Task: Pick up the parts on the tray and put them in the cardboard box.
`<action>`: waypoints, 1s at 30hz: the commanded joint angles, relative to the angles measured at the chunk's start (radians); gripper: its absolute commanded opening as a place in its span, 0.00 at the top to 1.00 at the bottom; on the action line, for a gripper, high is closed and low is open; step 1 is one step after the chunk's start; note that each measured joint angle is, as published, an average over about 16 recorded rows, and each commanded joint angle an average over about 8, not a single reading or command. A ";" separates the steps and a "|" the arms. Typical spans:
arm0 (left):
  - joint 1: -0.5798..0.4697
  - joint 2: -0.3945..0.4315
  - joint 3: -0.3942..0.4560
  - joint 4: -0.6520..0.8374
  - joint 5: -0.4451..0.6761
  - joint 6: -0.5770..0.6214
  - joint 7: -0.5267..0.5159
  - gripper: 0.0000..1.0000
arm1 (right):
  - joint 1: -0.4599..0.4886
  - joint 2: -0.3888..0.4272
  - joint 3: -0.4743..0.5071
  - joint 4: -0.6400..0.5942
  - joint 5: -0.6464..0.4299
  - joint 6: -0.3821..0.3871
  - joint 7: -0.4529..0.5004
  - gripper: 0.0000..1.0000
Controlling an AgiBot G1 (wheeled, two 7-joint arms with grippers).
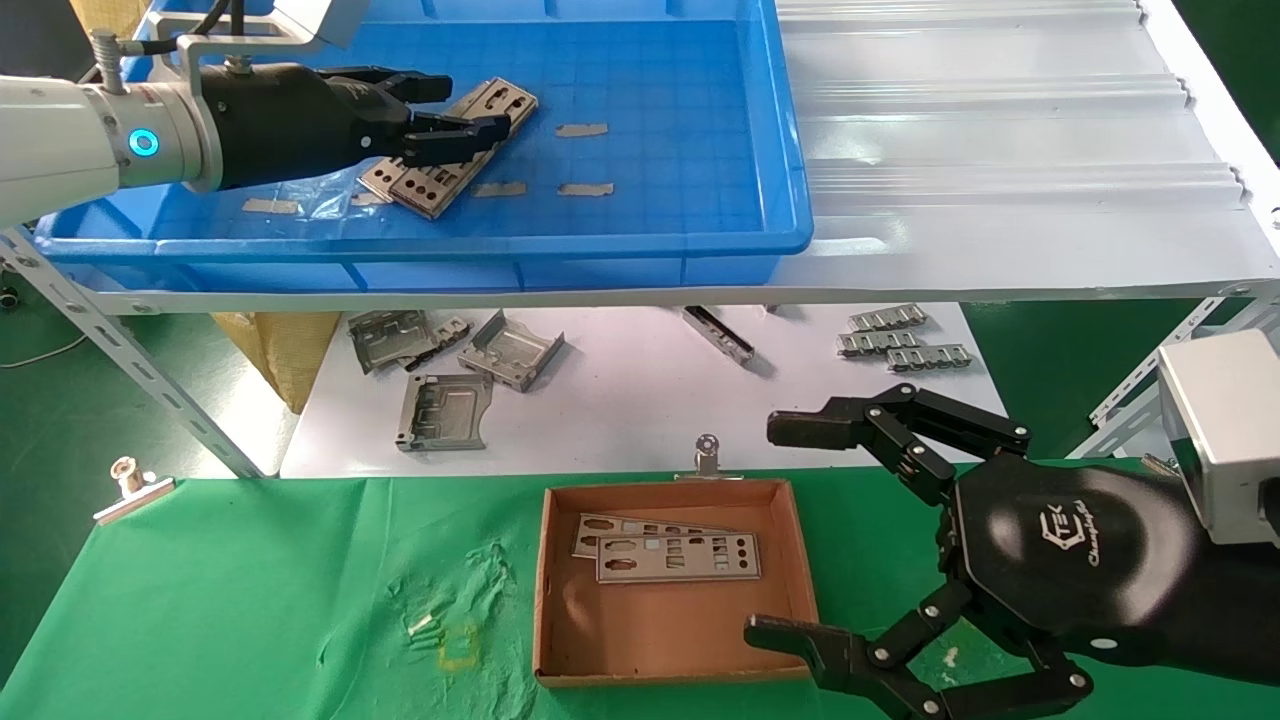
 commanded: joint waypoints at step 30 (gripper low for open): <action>-0.013 -0.006 0.009 -0.010 0.012 0.000 0.015 1.00 | 0.000 0.000 0.000 0.000 0.000 0.000 0.000 0.00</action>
